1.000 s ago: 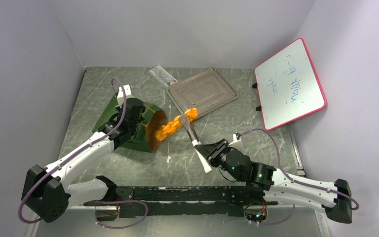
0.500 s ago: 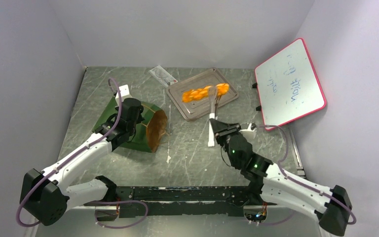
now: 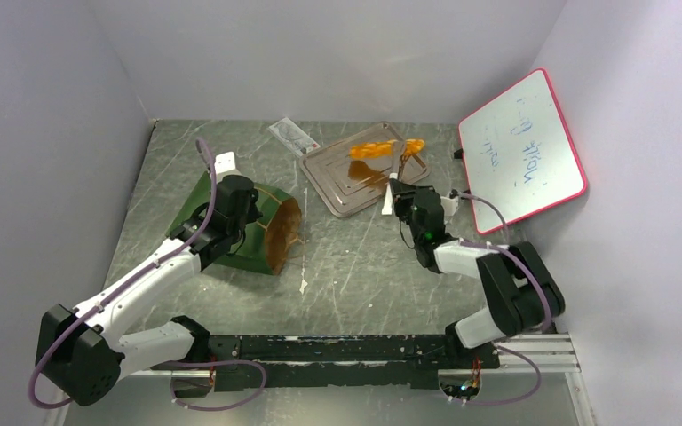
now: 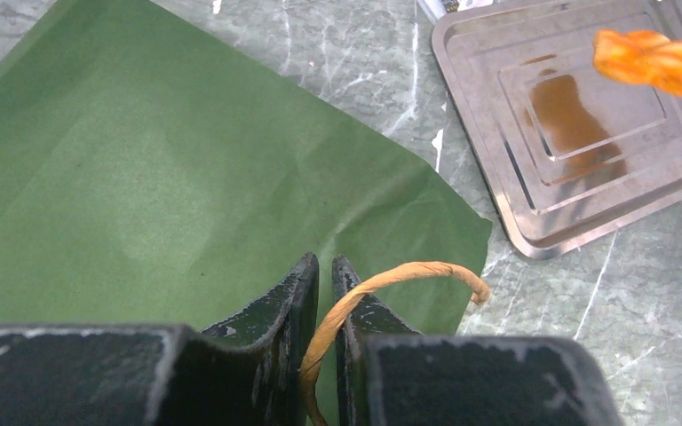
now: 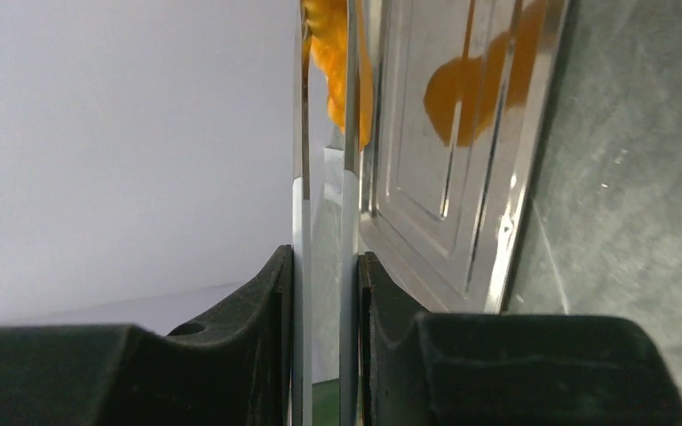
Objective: Take the fake bread out of the paper bag
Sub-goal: Place the fake bread in the container.
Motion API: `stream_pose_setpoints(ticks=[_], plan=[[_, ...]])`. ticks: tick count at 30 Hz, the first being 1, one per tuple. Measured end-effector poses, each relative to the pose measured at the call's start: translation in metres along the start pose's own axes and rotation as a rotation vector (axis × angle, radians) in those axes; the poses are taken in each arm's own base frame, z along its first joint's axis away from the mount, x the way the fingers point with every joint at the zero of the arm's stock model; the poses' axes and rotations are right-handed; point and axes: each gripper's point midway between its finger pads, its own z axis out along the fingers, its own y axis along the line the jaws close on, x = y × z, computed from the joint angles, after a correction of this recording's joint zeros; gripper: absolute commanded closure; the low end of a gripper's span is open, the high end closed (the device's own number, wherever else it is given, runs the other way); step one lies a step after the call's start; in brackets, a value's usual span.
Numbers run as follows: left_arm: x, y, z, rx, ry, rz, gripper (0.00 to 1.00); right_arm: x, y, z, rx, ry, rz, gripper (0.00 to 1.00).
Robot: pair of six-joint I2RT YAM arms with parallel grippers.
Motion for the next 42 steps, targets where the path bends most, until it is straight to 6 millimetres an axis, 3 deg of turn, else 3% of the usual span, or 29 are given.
stream_pose_setpoints(ticks=[9, 16, 20, 23, 26, 30, 42], plan=[[0.008, -0.012, 0.000, 0.038, 0.029, 0.020, 0.93, 0.005, 0.006, 0.042, -0.101, -0.026, 0.142, 1.00], [0.013, -0.022, -0.003, 0.064, 0.039, 0.048, 0.93, -0.006, -0.002, 0.053, -0.122, -0.105, 0.190, 0.99], [0.011, -0.025, -0.005, 0.074, 0.034, 0.054, 0.93, -0.011, -0.014, 0.059, -0.118, -0.140, 0.207, 0.96], [0.009, -0.027, -0.008, 0.083, 0.027, 0.056, 0.93, -0.011, -0.030, 0.064, -0.088, -0.154, 0.202, 0.89], [0.006, -0.029, -0.012, 0.096, 0.018, 0.053, 0.93, -0.011, -0.040, 0.067, -0.066, -0.160, 0.192, 0.79], [0.001, -0.031, -0.018, 0.112, 0.004, 0.045, 0.93, -0.010, -0.038, 0.069, -0.071, -0.158, 0.191, 0.71], [-0.005, -0.035, -0.028, 0.140, -0.017, 0.034, 0.93, -0.001, -0.052, 0.055, -0.052, -0.111, 0.209, 0.65]])
